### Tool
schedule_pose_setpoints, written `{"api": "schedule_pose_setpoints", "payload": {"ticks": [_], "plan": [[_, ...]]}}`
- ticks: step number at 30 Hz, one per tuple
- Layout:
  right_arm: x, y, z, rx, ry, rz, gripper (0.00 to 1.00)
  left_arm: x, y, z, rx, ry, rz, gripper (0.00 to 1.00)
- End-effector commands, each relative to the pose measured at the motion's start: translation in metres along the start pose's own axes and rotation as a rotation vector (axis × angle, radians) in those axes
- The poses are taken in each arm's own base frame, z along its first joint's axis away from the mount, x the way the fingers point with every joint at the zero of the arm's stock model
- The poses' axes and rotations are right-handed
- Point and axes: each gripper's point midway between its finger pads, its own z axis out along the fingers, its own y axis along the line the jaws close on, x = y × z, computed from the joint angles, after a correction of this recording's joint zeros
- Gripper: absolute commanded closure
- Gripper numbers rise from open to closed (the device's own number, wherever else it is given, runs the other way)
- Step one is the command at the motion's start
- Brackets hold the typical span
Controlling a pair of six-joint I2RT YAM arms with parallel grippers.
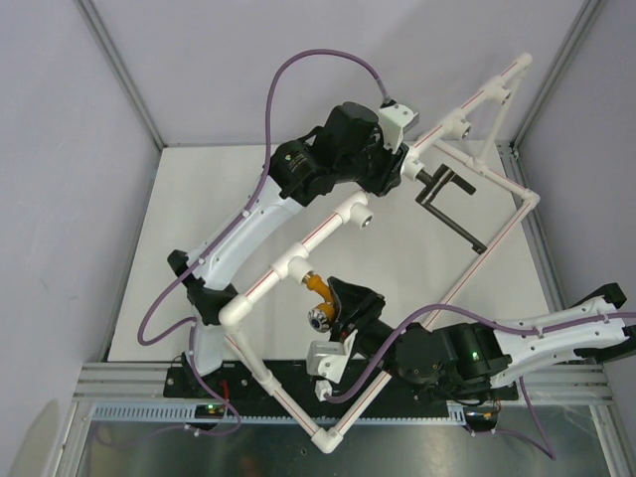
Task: Install the water faucets
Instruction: Install the water faucet onto the adaptor.
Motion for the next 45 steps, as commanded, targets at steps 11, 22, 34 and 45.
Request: {"api": "schedule_pose_setpoints", "payload": {"ticks": [11,22,34,45], "plan": [[-0.005,0.044,0.041,-0.065,-0.057,0.235,1.00,0.146,0.020,0.049,-0.087,0.511,0.178,1.00],[-0.021,0.039,0.044,-0.042,-0.111,0.457,1.00,0.147,0.019,0.051,-0.088,0.515,0.187,1.00],[-0.033,0.040,0.048,-0.062,-0.165,0.647,1.00,0.147,0.020,0.049,-0.094,0.517,0.194,1.00],[-0.044,0.037,0.051,-0.094,-0.216,0.888,1.00,0.147,0.021,0.048,-0.098,0.518,0.201,1.00]]}}
